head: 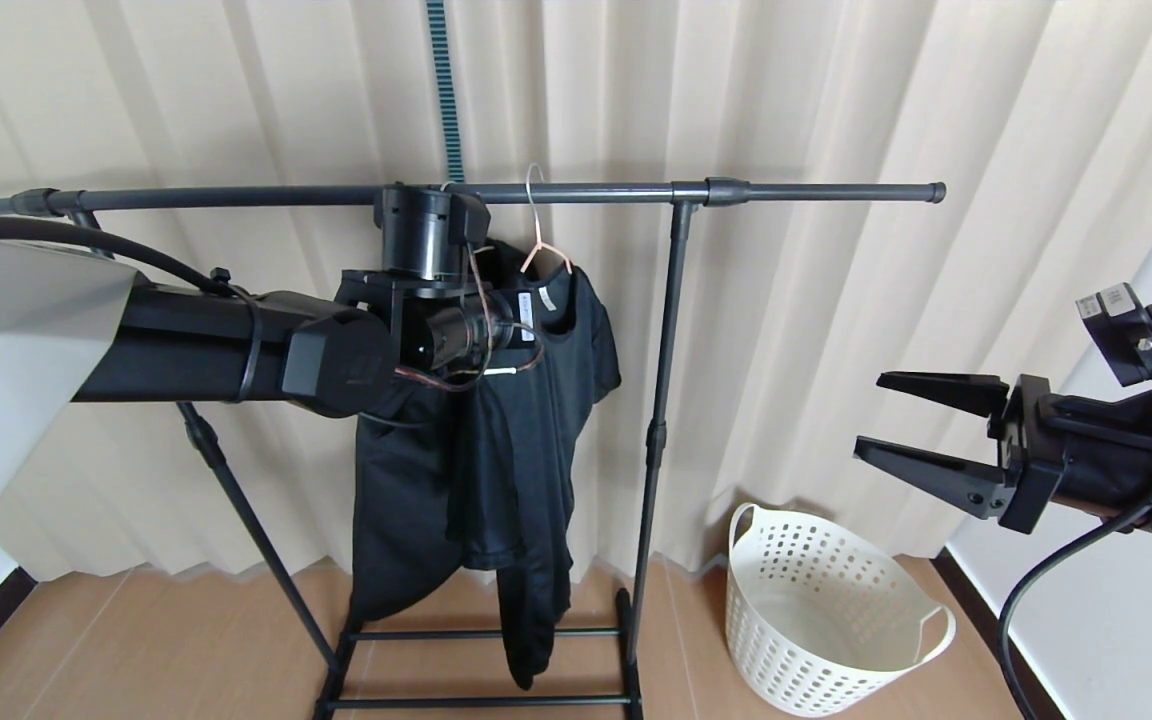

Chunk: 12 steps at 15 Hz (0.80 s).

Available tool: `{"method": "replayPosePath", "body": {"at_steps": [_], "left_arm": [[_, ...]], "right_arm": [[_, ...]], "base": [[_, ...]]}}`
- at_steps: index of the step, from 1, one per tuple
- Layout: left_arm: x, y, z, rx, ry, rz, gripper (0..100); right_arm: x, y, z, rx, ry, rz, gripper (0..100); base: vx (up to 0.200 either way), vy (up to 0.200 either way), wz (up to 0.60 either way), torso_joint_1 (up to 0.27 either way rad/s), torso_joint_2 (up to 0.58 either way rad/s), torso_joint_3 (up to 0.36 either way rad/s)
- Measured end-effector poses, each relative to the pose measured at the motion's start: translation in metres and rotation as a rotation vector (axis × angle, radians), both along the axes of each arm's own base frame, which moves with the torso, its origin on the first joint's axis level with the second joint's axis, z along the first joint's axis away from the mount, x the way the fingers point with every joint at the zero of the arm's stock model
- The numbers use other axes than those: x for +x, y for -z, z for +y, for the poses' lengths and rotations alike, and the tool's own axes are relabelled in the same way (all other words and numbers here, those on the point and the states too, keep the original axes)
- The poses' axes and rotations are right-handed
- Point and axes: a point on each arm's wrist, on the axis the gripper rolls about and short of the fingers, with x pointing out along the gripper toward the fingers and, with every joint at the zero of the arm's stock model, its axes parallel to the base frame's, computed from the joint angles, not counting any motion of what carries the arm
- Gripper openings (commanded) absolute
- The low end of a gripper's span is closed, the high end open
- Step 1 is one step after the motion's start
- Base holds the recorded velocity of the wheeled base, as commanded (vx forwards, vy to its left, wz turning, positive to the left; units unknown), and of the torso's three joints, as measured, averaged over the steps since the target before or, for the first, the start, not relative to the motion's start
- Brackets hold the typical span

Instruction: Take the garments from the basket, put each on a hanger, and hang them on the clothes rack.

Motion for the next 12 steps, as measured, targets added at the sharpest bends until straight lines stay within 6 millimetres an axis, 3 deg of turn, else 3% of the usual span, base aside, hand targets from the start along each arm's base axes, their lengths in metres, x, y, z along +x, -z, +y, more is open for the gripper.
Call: {"method": "replayPosePath", "body": {"at_steps": [3, 4, 12], "left_arm": [[-0.0001, 0.0008, 0.0001, 0.001, 0.0, 0.002, 0], [-0.0002, 0.0011, 0.0001, 0.002, 0.0, 0.003, 100], [-0.0057, -0.0065, -0.0005, 0.003, -0.017, -0.014, 100]], "right_arm": [[-0.0001, 0.0003, 0.0001, 0.0, 0.0, 0.001, 100], [-0.0001, 0.0003, 0.0001, 0.0, 0.0, 0.001, 100], [-0.0002, 0.0002, 0.0001, 0.0, -0.001, 0.001, 100]], "base": [[0.0, 0.0, 0.0, 0.0, 0.0, 0.0], [0.0, 0.0, 0.0, 0.0, 0.0, 0.0], [0.0, 0.0, 0.0, 0.0, 0.0, 0.0]]}}
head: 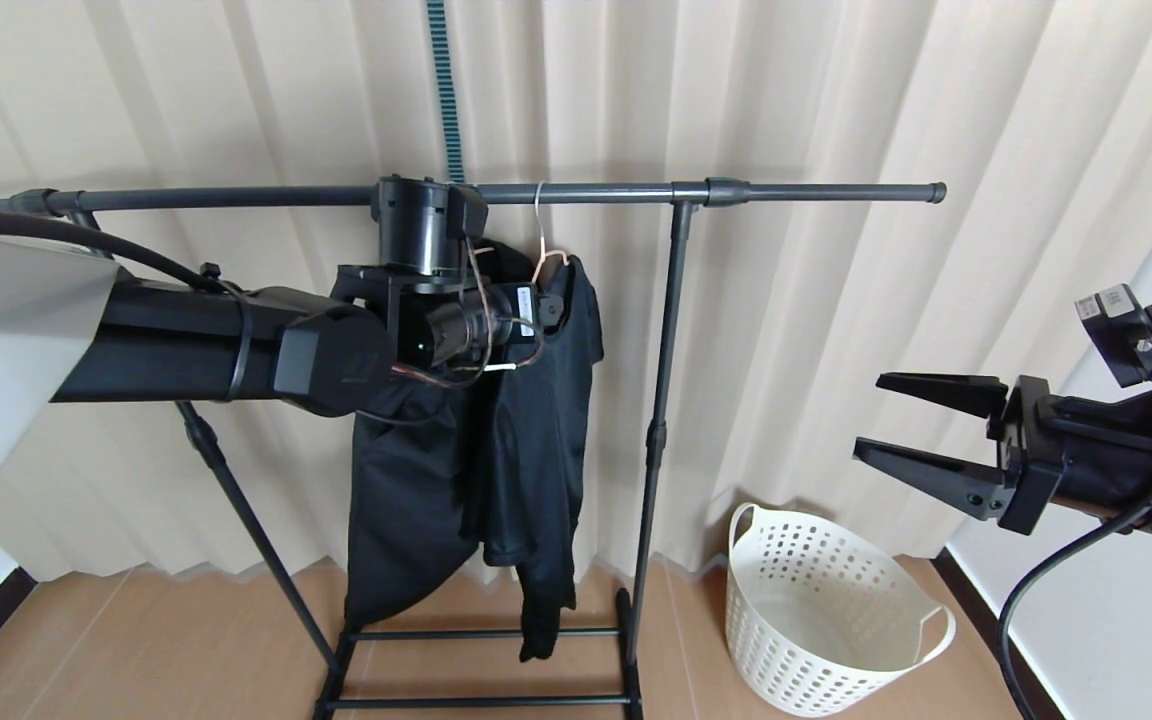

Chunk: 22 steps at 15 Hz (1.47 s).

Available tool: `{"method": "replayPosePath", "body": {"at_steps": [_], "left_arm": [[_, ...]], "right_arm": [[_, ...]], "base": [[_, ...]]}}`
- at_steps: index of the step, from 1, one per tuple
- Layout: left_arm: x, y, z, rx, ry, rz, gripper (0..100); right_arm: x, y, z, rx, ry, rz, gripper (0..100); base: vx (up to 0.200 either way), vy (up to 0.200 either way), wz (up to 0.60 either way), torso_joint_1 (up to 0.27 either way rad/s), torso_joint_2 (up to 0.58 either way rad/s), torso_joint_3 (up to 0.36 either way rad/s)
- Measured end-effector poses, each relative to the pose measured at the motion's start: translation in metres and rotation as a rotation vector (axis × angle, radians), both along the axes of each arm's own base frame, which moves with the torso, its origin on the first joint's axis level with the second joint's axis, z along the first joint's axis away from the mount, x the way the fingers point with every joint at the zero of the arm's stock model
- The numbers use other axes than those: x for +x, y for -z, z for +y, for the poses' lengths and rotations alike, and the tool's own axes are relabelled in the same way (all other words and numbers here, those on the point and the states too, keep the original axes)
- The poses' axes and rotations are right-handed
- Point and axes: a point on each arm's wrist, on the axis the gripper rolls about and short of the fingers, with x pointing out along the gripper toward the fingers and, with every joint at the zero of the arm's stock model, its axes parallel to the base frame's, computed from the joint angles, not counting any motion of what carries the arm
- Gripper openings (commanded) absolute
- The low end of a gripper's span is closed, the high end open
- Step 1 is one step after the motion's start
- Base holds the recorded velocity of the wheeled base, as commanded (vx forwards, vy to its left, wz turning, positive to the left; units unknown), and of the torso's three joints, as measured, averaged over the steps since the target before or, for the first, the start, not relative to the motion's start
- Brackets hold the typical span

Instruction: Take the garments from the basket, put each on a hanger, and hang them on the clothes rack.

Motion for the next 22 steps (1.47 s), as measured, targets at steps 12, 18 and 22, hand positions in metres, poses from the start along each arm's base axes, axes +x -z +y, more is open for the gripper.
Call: {"method": "replayPosePath", "body": {"at_steps": [12, 18, 22], "left_arm": [[-0.134, -0.041, 0.073, 0.013, -0.012, 0.006, 100], [-0.208, -0.004, 0.115, 0.044, -0.017, 0.067, 100], [-0.264, 0.044, 0.145, 0.068, -0.022, 0.132, 100]], "right_arm": [[-0.017, 0.002, 0.002, -0.003, -0.007, -0.06, 100], [-0.054, -0.013, -0.003, -0.008, 0.11, -0.145, 100], [-0.106, -0.01, -0.007, -0.013, 0.132, -0.133, 100]], "base": [[0.0, 0.0, 0.0, 0.0, 0.0, 0.0], [0.0, 0.0, 0.0, 0.0, 0.0, 0.0], [0.0, 0.0, 0.0, 0.0, 0.0, 0.0]]}}
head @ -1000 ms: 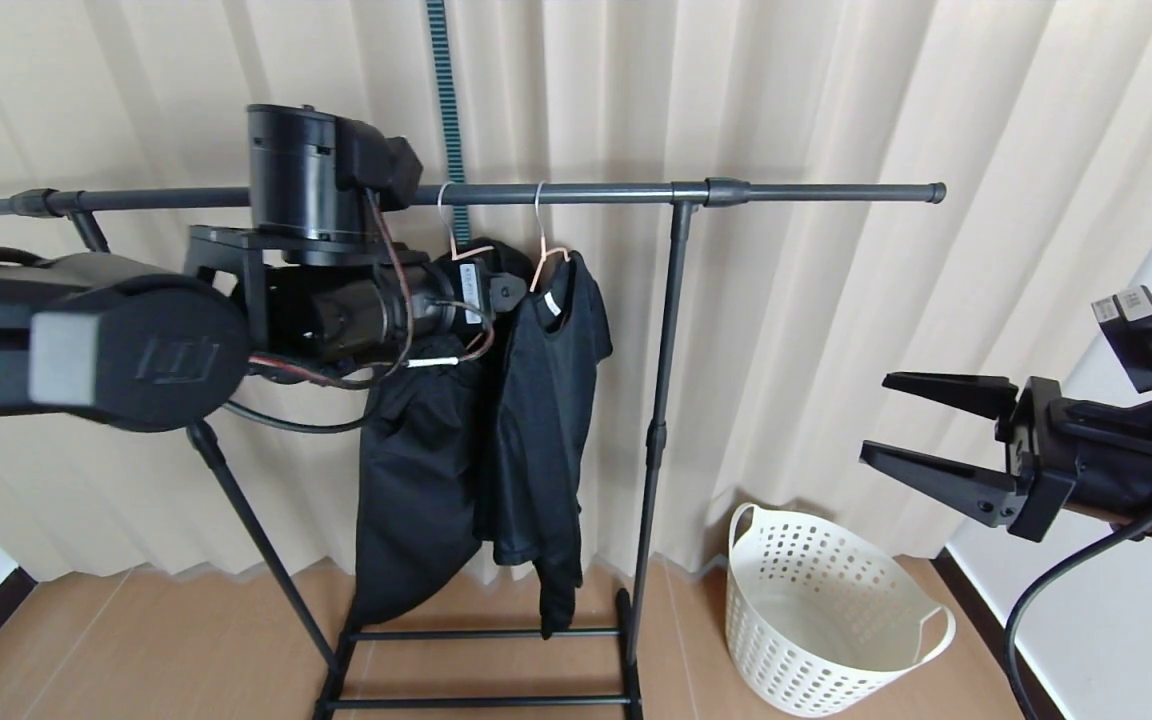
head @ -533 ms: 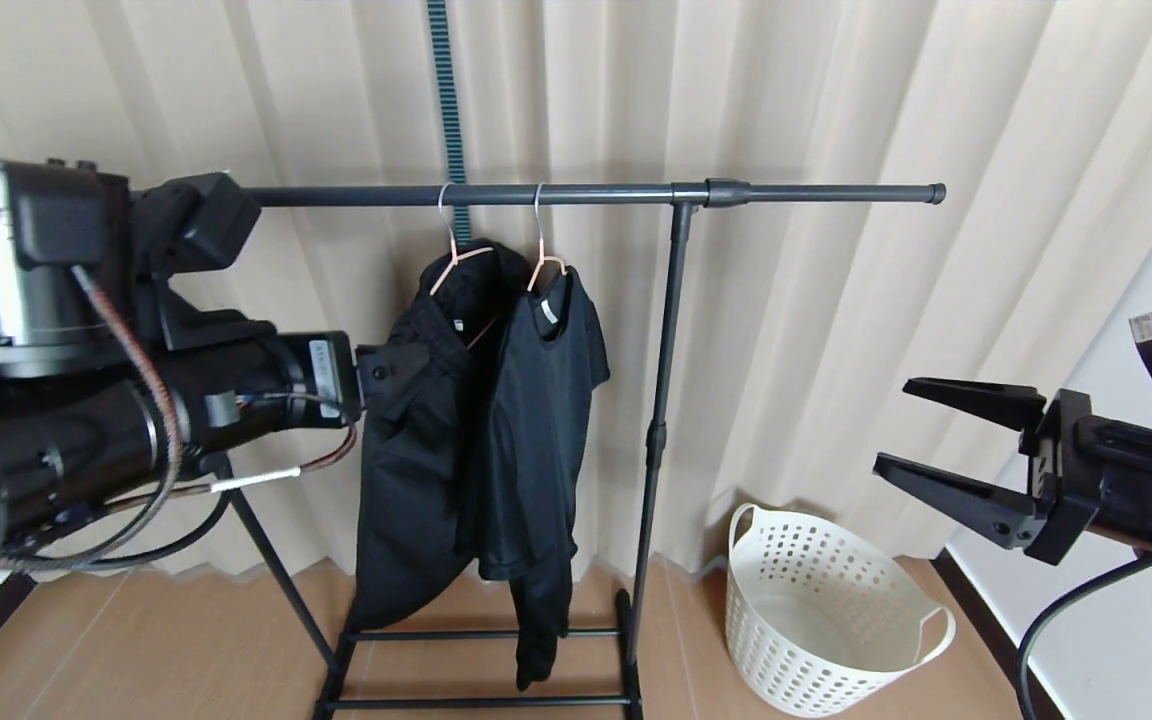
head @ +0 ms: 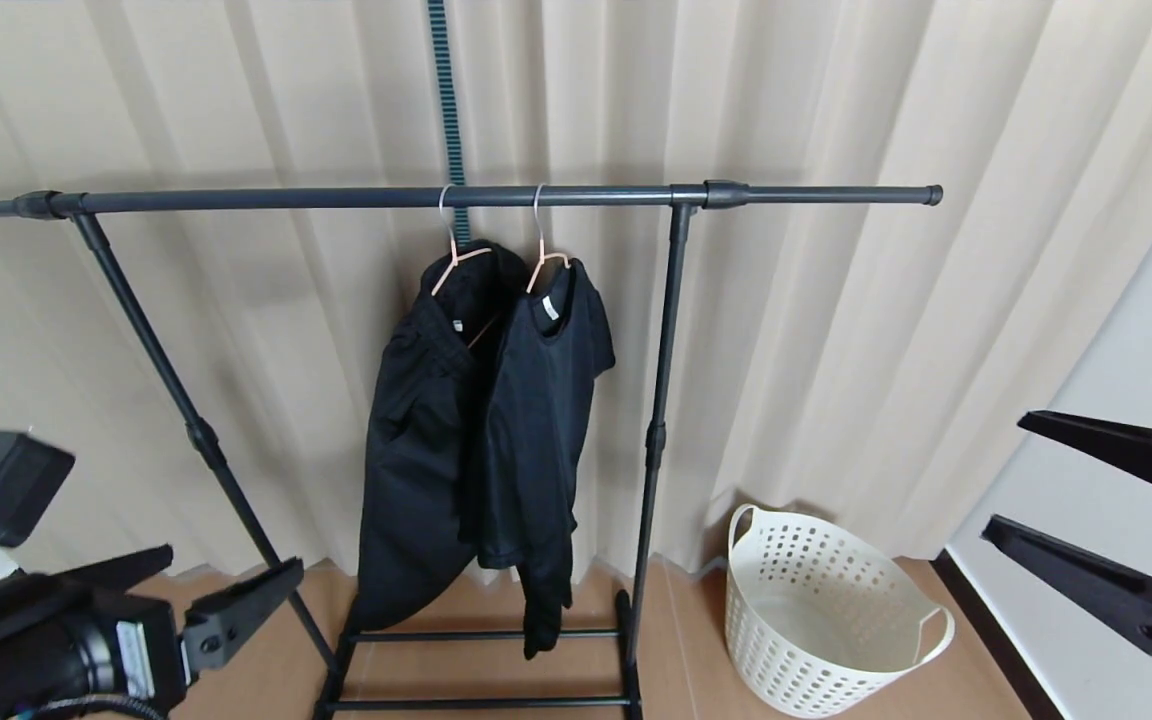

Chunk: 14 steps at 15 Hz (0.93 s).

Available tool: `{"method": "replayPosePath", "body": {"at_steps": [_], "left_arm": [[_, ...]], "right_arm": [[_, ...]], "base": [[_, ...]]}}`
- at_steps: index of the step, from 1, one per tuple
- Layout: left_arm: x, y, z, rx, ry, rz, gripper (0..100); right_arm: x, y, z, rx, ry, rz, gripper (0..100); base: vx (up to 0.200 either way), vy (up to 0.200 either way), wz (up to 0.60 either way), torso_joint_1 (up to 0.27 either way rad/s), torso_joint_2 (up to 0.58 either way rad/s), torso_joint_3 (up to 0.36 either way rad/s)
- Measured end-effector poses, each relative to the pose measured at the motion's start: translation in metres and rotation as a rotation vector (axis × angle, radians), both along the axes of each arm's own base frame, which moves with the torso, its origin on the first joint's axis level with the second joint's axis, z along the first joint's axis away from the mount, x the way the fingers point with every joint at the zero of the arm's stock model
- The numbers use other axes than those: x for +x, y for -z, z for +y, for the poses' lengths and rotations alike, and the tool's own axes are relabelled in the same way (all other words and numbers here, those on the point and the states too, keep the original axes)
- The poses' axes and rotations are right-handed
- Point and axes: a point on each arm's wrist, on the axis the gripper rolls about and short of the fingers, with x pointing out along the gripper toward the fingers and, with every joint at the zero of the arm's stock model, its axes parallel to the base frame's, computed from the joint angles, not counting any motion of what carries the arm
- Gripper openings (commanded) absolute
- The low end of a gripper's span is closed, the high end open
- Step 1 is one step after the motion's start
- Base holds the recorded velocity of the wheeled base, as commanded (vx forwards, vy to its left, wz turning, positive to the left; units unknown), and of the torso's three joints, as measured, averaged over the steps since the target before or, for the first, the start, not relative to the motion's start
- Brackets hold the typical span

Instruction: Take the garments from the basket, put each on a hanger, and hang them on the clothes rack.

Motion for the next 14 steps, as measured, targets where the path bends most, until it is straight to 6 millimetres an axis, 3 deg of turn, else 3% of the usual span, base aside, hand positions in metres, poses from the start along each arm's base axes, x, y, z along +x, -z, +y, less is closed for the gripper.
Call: {"method": "replayPosePath", "body": {"at_steps": [6, 9, 14], "left_arm": [[-0.058, 0.042, 0.033, -0.021, -0.024, -0.048, 100], [-0.078, 0.057, 0.046, -0.015, -0.089, -0.068, 100], [-0.106, 0.086, 0.059, 0.068, -0.24, -0.149, 100]], "right_arm": [[-0.066, 0.016, -0.005, -0.005, 0.008, 0.091, 100], [-0.094, 0.023, -0.008, -0.01, 0.077, 0.09, 100], [-0.129, 0.053, -0.011, -0.012, 0.116, 0.115, 100]], "base": [[0.0, 0.0, 0.0, 0.0, 0.0, 0.0], [0.0, 0.0, 0.0, 0.0, 0.0, 0.0], [0.0, 0.0, 0.0, 0.0, 0.0, 0.0]]}}
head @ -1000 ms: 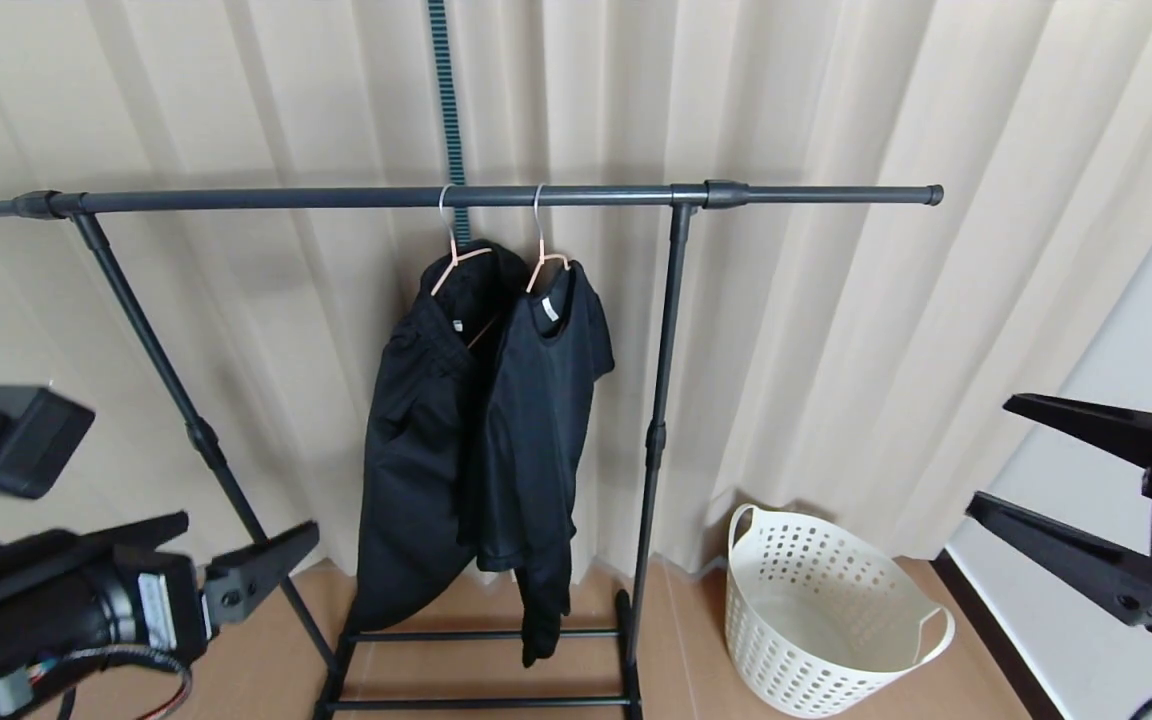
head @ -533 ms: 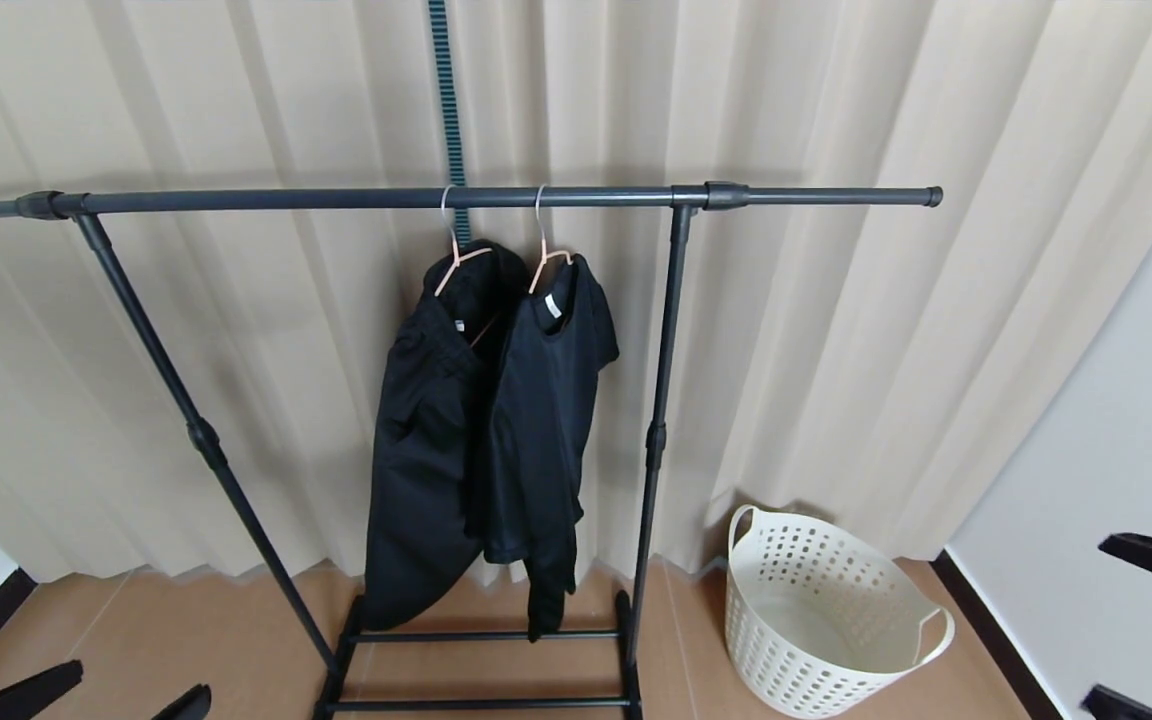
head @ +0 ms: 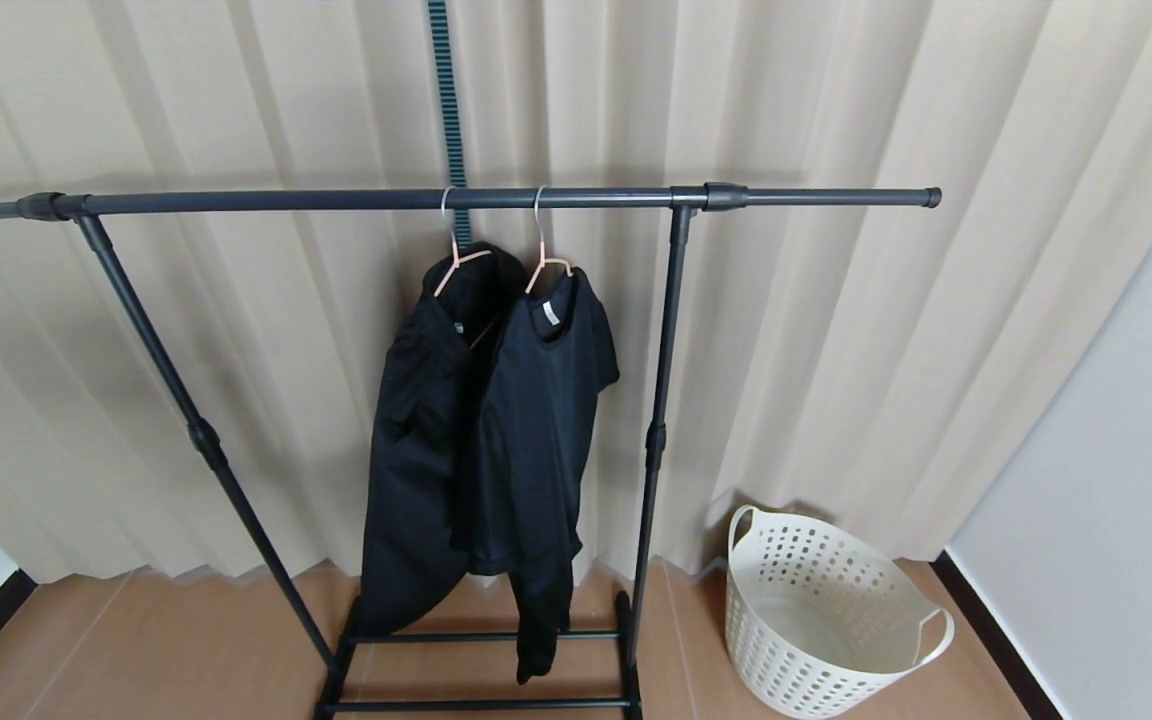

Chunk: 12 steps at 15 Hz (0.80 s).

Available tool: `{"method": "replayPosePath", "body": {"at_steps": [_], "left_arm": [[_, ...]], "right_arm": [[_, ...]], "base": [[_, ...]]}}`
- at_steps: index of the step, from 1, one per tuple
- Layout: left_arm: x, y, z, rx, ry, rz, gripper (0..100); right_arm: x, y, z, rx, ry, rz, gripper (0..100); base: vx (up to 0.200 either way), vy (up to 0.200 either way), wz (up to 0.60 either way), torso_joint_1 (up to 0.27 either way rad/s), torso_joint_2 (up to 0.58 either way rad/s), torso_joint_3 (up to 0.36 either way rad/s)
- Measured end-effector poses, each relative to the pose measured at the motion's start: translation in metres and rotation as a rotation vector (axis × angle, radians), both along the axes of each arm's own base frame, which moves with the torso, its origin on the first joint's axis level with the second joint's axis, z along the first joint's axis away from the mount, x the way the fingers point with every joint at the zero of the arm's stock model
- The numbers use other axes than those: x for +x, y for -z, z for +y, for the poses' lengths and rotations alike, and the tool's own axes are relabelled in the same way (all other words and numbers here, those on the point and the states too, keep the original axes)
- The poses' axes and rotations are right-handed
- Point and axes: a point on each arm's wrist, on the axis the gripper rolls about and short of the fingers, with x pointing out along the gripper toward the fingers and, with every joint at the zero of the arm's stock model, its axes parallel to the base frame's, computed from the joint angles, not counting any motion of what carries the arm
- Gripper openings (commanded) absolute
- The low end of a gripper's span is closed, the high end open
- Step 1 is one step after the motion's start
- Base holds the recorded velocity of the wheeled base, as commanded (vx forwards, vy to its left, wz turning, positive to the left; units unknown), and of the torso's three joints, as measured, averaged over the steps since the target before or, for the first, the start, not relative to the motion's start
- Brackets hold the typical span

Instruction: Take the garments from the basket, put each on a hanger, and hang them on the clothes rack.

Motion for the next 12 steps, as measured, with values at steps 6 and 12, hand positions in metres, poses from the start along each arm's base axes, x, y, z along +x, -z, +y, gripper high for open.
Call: {"method": "replayPosePath", "body": {"at_steps": [6, 12], "left_arm": [[-0.017, 0.008, 0.003, -0.024, -0.146, -0.173, 100], [-0.021, 0.008, -0.001, -0.017, -0.237, -0.21, 100]], "right_arm": [[-0.015, 0.021, -0.001, 0.029, 0.001, -0.018, 100], [-0.021, 0.043, -0.001, 0.031, -0.008, -0.027, 100]], "base": [[0.0, 0.0, 0.0, 0.0, 0.0, 0.0], [0.0, 0.0, 0.0, 0.0, 0.0, 0.0]]}}
